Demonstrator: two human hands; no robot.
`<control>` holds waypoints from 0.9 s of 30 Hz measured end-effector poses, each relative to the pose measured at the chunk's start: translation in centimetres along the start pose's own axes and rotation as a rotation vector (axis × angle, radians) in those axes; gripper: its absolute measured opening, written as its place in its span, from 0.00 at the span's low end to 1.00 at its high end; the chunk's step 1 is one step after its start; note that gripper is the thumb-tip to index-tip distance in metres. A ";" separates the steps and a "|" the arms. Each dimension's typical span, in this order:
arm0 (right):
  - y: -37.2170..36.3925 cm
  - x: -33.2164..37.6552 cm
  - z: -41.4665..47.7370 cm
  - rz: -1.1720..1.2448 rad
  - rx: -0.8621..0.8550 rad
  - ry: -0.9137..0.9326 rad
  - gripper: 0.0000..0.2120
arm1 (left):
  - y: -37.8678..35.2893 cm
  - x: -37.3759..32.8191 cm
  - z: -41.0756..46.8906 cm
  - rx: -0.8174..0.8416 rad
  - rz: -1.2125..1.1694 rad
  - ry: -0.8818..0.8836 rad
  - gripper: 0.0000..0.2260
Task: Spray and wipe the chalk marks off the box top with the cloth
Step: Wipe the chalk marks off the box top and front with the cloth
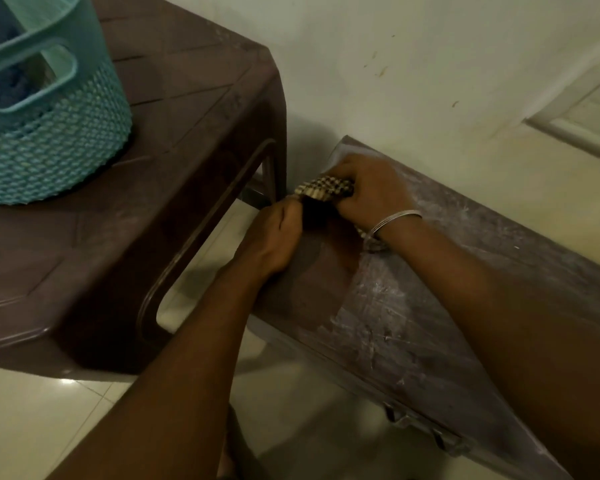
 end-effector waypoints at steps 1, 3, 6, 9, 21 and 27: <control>0.2 -0.7 0.5 -0.020 -0.009 -0.025 0.14 | 0.0 0.1 0.0 0.012 -0.015 0.008 0.20; 0.5 -2.2 2.0 -0.077 -0.046 -0.135 0.14 | -0.1 0.2 0.2 0.036 -0.030 0.011 0.24; 0.2 -2.3 2.4 -0.115 -0.061 -0.203 0.15 | -0.4 -0.1 0.5 0.072 -0.045 -0.013 0.23; -0.2 -1.5 1.0 -0.073 -0.042 -0.080 0.15 | -0.6 -0.2 0.9 0.061 -0.048 0.001 0.22; 0.1 -1.9 3.1 -0.192 -0.053 -0.052 0.16 | -0.7 -0.3 1.0 0.083 -0.044 -0.012 0.22; 0.6 -2.9 5.1 -0.226 -0.074 -0.209 0.13 | -0.7 -0.8 0.8 0.136 -0.058 -0.052 0.23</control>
Point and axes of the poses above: each hand's wrist, its own z-axis towards the middle knuckle, its own y-axis out of the back of the hand, x = y × z, the point moved 2 cm from there along z, towards the middle knuckle, and after that the axes turned 10 degrees about -z, right-handed, at the moved point
